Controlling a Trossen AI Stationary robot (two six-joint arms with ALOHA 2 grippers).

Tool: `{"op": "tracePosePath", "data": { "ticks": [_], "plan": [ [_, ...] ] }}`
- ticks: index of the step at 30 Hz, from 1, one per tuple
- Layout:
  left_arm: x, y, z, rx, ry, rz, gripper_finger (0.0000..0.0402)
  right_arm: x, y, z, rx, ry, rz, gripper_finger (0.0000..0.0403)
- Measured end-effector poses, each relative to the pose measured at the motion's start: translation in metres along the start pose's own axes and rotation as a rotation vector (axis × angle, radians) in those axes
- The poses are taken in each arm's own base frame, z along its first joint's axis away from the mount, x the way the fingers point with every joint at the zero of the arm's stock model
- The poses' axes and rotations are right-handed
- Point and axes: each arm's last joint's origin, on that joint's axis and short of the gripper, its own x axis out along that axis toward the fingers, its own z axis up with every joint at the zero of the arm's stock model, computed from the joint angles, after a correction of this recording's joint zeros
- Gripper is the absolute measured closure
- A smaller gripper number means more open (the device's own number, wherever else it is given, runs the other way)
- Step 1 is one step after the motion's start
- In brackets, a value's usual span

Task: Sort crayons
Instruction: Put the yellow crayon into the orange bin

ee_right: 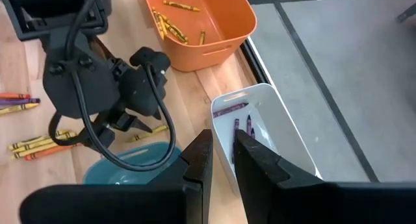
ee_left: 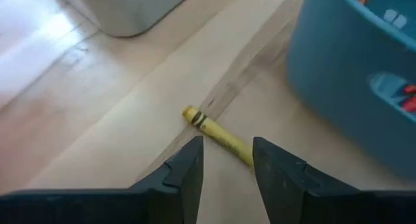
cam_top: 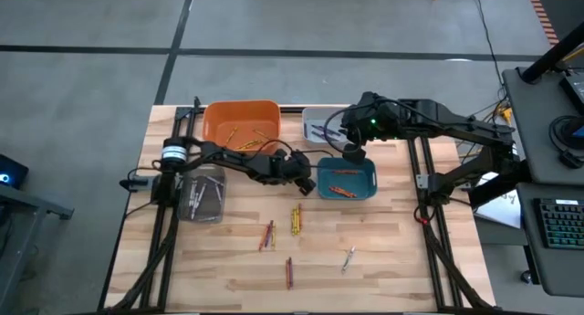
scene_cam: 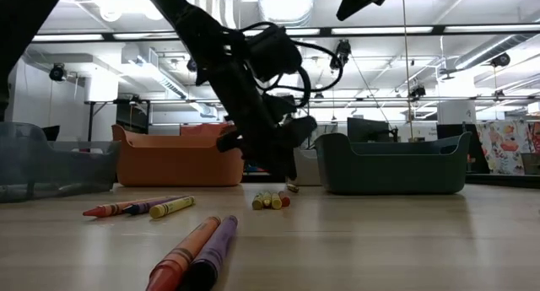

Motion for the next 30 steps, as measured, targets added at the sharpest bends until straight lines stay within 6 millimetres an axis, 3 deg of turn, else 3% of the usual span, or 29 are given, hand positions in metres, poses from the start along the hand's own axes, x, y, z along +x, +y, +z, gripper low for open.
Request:
{"op": "tracePosePath", "data": {
  "ticks": [7,17,21,26,30],
  "plan": [
    [0.015,-0.002,-0.008,-0.044,0.017,0.014,0.0287,0.0,-0.002,0.0,0.004,0.001,-0.005,0.0351],
    [0.015,0.002,-0.016,-0.078,0.072,0.068,0.029,0.001,-0.002,0.0,0.005,0.002,-0.007,0.0351],
    [0.015,0.004,-0.019,-0.078,0.087,0.071,0.0319,0.001,-0.002,0.0,0.003,0.003,-0.007,0.0351],
    [0.015,0.005,-0.023,-0.077,0.107,0.077,0.0385,0.001,-0.002,0.0,-0.008,0.003,-0.007,0.0351],
    [0.01,0.005,-0.019,-0.082,0.107,0.062,0.0392,0.0,-0.002,0.0,-0.015,0.003,-0.006,0.0351]
  ]
}}
